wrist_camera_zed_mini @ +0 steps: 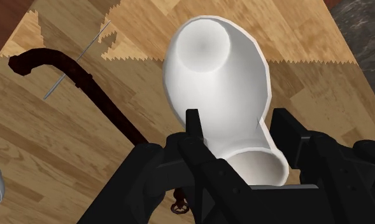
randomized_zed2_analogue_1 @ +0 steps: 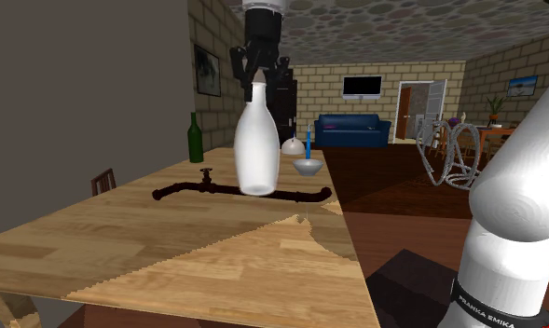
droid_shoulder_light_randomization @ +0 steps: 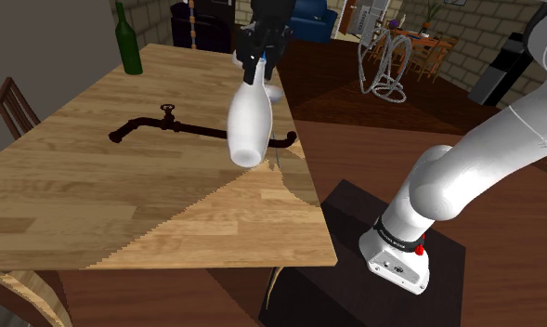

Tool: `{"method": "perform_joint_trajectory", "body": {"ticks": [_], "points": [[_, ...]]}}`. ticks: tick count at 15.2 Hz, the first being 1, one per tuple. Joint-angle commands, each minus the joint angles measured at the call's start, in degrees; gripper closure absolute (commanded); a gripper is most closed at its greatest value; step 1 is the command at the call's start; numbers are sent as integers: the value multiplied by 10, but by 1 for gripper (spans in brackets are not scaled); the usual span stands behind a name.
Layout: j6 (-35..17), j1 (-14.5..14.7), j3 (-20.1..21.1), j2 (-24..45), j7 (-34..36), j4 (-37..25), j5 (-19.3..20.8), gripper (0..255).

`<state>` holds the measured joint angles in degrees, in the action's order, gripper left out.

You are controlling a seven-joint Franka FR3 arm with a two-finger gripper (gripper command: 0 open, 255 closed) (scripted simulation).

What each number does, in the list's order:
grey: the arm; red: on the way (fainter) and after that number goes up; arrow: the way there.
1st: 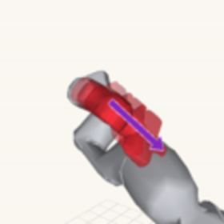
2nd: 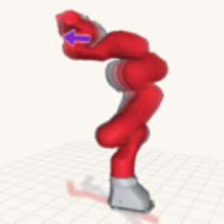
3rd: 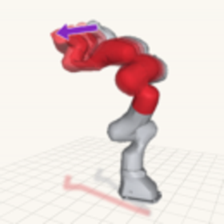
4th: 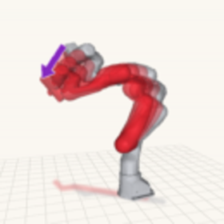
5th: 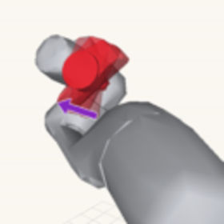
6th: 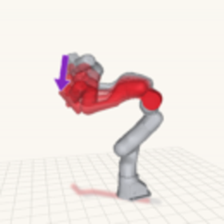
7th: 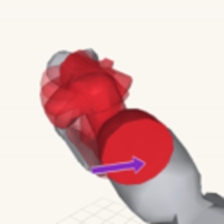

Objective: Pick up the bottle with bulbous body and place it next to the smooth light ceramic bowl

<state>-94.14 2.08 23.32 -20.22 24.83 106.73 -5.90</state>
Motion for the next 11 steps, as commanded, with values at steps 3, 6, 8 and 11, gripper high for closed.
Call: {"method": "perform_joint_trajectory", "body": {"ticks": [3, 6, 8, 11], "points": [[30, -2, 0, 10, 2, -40, 4, 255], [54, -4, 0, 20, 4, -73, 7, 255], [70, -4, 1, 27, 6, -96, 10, 255], [94, -6, 3, 39, 9, -131, 14, 255]]}}
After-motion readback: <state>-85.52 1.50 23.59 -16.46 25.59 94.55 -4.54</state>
